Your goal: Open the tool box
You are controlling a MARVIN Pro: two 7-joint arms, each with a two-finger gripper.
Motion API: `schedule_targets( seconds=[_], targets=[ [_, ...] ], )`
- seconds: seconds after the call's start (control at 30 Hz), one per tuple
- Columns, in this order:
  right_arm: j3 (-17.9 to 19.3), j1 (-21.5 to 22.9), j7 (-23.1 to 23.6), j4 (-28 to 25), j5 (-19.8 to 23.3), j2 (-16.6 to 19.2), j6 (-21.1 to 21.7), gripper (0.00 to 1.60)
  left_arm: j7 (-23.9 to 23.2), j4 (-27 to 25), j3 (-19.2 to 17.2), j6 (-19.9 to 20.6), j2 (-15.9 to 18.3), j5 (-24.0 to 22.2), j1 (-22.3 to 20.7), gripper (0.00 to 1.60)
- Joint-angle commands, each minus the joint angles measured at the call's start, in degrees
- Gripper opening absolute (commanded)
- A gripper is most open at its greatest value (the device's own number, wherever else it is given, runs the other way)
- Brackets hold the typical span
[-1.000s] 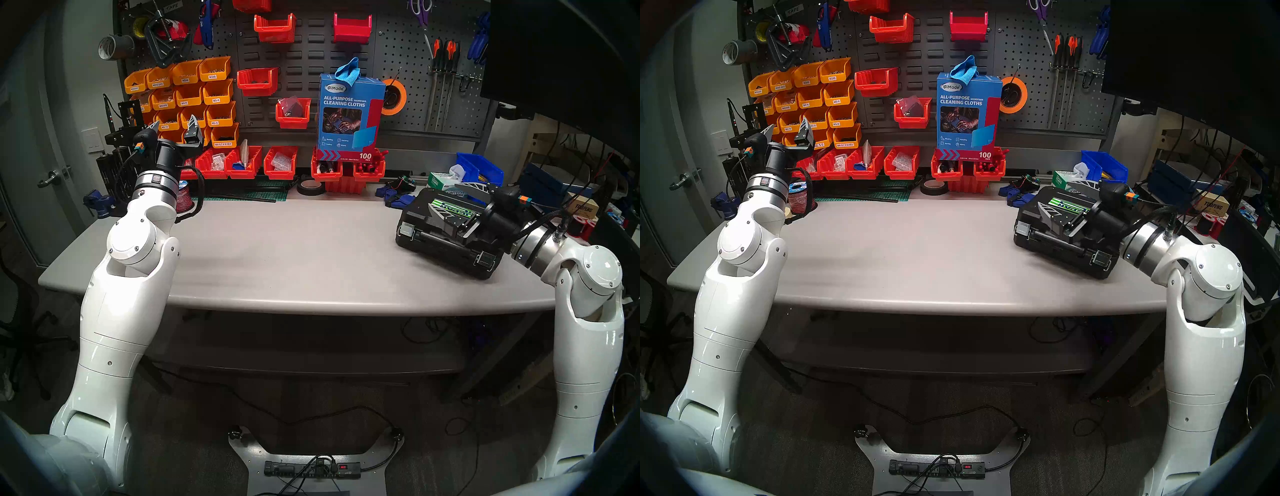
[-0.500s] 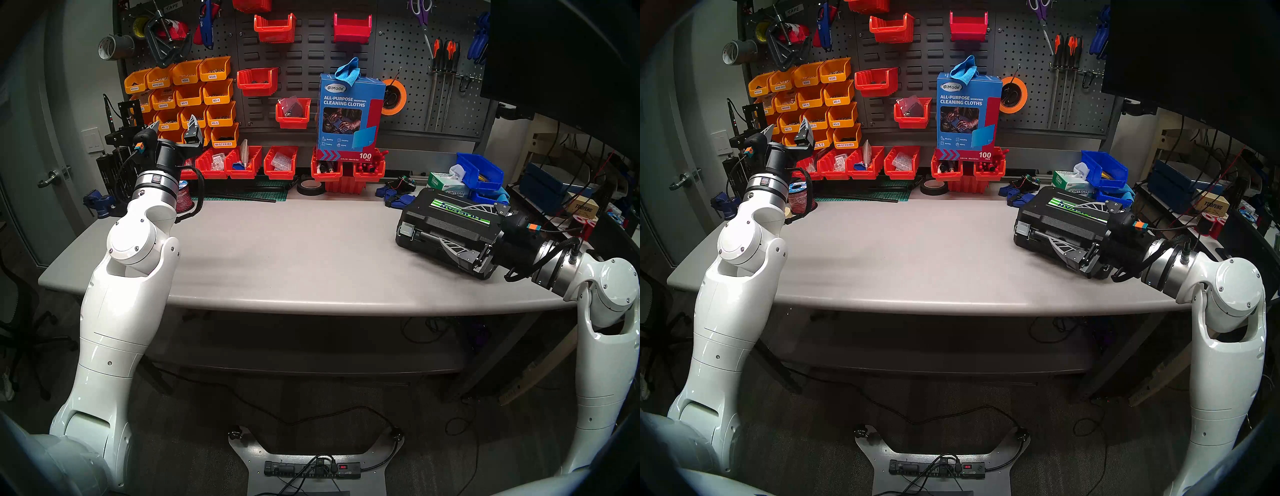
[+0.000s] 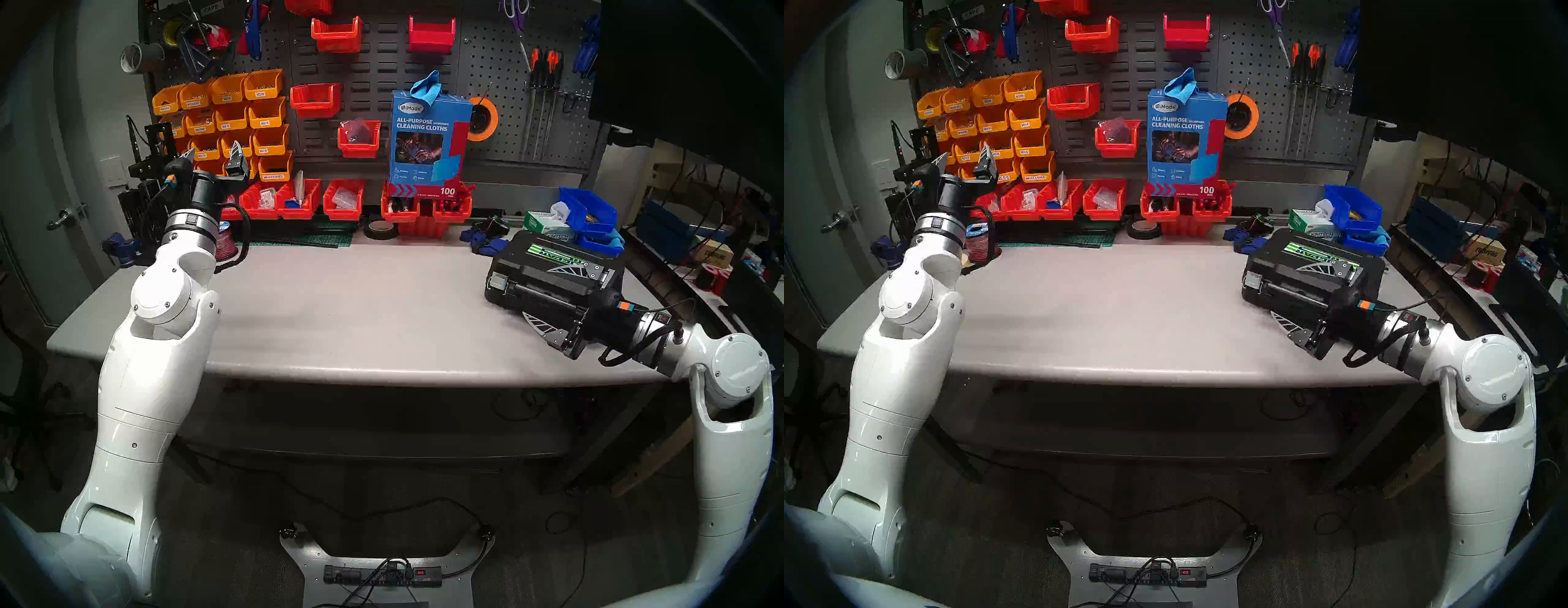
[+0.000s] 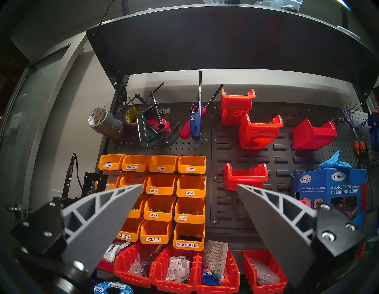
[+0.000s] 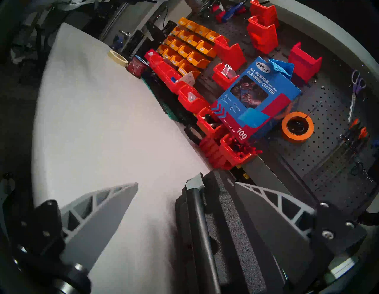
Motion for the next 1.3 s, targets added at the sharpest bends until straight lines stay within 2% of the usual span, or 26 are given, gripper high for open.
schedule_targets(
  seconds=[0.0,0.33,0.57,1.0,1.27],
  targets=[
    [-0.07,-0.18,-0.45,-0.46,-2.03,0.79,-0.43,1.6,0.09,-0.45,-0.04,-0.09,-0.14,-0.06,-0.59,1.6],
    [0.87,-1.86,-1.56,-0.51,-6.66,1.23,-2.23,1.6,0.09,-0.45,-0.04,-0.09,-0.14,-0.06,-0.59,1.6],
    [1.2,-2.49,-3.11,-0.59,-8.6,-0.09,-2.9,1.6,0.09,-0.45,-0.04,-0.09,-0.14,-0.06,-0.59,1.6],
    [-1.21,-1.11,-6.6,-0.49,-12.24,-1.87,-3.76,1.6,0.09,-0.45,-0.03,-0.09,-0.13,-0.06,-0.59,1.6],
    [-3.18,-0.14,-8.43,0.04,-16.09,-1.95,-3.98,1.6,0.09,-0.45,-0.03,-0.09,-0.13,-0.06,-0.59,1.6]
  ],
)
